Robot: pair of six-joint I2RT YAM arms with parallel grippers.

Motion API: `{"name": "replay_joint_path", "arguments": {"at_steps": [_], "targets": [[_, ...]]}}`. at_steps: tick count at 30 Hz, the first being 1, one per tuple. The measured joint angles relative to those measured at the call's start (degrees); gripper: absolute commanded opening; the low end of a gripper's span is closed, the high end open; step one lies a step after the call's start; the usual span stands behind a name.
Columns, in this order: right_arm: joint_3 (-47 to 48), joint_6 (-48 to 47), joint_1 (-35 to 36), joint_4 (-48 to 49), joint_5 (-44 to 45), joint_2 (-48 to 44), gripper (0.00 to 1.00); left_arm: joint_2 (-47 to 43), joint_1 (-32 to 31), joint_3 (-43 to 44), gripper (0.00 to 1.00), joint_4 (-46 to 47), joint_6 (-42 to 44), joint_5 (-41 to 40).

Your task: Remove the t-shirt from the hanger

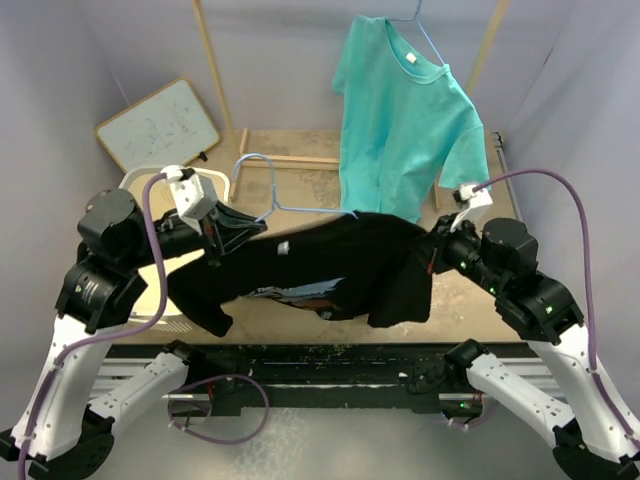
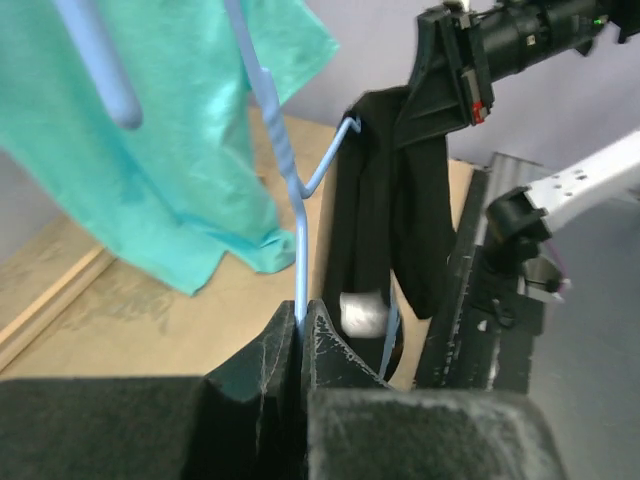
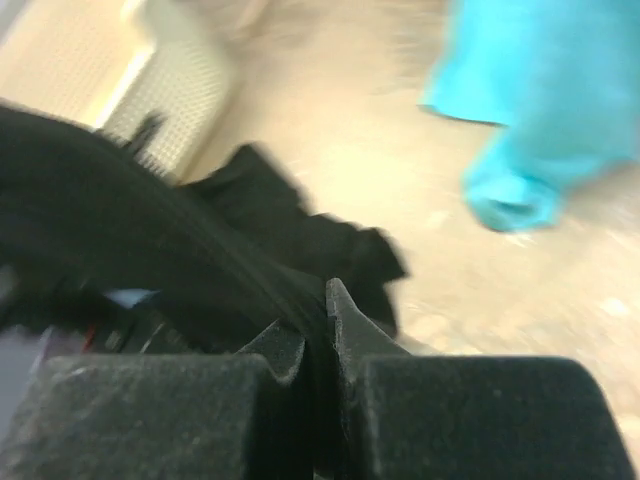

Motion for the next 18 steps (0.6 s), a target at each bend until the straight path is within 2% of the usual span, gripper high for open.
{"name": "replay_joint_path", "arguments": {"at_steps": [3, 7, 11, 15, 16, 17, 18], "targets": [[-0.02, 3.23, -1.33, -3.65, 13.62, -0.42, 0.00, -2.49, 0.81, 0.63, 0.00, -1.90, 0.70, -4.04], [0.00, 6.84, -1.14, -5.84, 22.25, -0.83, 0.00, -4.48, 0.72, 1.90, 0.00, -3.98, 1.31, -6.88], [0.07, 8.55, -1.09, -6.38, 24.76, -0.55, 0.00, -5.53, 0.72, 2.25, 0.00, -4.50, 1.64, -9.86], [-1.64, 8.00, -1.16, -4.07, 20.02, 0.07, 0.00, -5.99, 0.76, 2.25, 0.00, -4.13, 1.07, -11.61], [-2.58, 7.41, -1.18, -2.93, 17.81, 0.07, 0.02, -6.01, 0.76, 2.25, 0.00, -3.67, 0.92, -11.67], [-3.45, 6.64, -1.22, -1.73, 15.13, 0.07, 0.13, -5.95, 0.76, 2.25, 0.00, -3.19, 0.55, -11.63], [-3.96, 6.03, -1.25, -0.92, 12.70, 0.09, 0.28, -5.77, 0.76, 2.23, 0.00, -2.56, 0.33, -11.58]]}}
